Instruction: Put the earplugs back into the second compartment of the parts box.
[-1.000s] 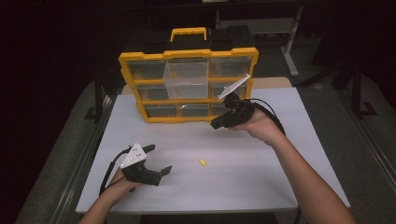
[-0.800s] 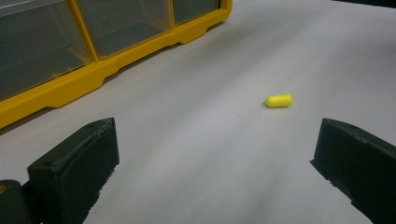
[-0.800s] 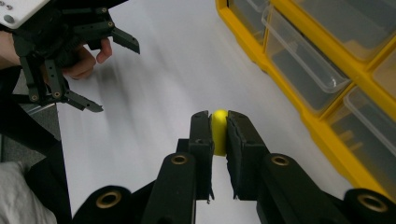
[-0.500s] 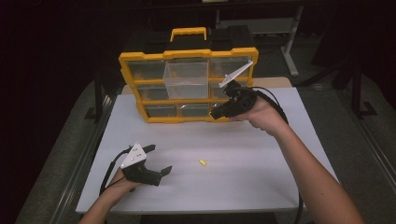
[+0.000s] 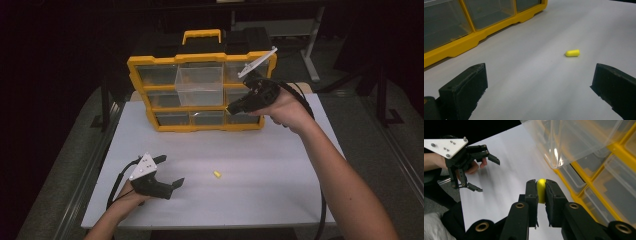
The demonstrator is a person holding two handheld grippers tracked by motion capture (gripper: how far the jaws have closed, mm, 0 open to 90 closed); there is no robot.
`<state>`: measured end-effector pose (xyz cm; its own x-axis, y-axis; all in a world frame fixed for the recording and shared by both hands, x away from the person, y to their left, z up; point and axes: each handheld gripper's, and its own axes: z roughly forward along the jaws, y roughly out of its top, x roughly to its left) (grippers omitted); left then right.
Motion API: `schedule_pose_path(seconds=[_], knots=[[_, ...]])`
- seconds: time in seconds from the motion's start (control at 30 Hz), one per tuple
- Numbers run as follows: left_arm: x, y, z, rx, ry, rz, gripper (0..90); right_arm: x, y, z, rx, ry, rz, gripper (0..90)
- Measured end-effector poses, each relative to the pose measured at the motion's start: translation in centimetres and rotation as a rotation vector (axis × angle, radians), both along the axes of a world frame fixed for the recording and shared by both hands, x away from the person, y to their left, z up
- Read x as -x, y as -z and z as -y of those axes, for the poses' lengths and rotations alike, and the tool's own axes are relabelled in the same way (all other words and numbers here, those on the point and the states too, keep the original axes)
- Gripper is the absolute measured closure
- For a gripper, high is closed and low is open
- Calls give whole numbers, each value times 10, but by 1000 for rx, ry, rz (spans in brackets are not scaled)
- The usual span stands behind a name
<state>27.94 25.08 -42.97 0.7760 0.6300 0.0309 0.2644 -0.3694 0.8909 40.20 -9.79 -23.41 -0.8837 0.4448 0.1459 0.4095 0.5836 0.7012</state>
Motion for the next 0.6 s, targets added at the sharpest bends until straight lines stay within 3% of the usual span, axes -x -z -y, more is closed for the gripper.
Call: schedule_pose_path(seconds=[0.6], knots=[[0,1,1,7,4,-7,0,-7,-49,9,-36,20,49,792]])
